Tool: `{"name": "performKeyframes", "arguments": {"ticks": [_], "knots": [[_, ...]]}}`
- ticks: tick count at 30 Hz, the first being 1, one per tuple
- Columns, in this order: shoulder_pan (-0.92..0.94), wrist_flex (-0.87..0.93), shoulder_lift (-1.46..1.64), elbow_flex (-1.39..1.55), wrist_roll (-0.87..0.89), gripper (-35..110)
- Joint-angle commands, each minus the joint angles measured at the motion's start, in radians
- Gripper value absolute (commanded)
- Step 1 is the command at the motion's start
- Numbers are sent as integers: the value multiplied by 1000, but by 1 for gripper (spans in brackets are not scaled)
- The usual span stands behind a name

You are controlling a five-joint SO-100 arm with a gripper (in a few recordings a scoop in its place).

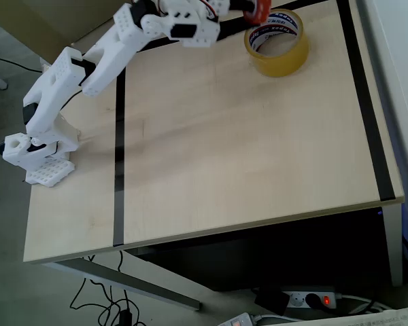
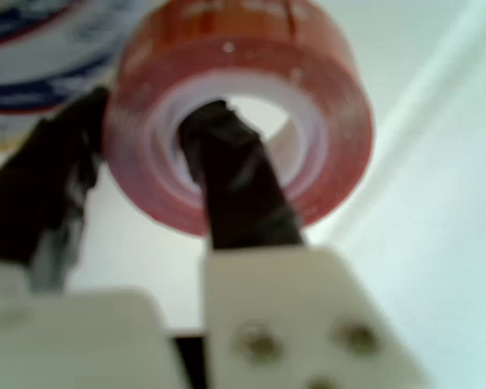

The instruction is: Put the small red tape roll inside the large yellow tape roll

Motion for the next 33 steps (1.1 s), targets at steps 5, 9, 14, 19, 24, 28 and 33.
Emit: {"name": "performKeyframes", "arguments": {"ticks": [5,9,14,19,24,28,33], "knots": [[-8,-29,64,-137,-14,0],[-6,8,40,-118,-8,0],[0,95,2,-124,-2,10],[9,141,-15,-130,12,19],[17,187,-15,-164,12,23],[31,227,-15,-201,12,24],[55,402,54,-250,6,7]]}}
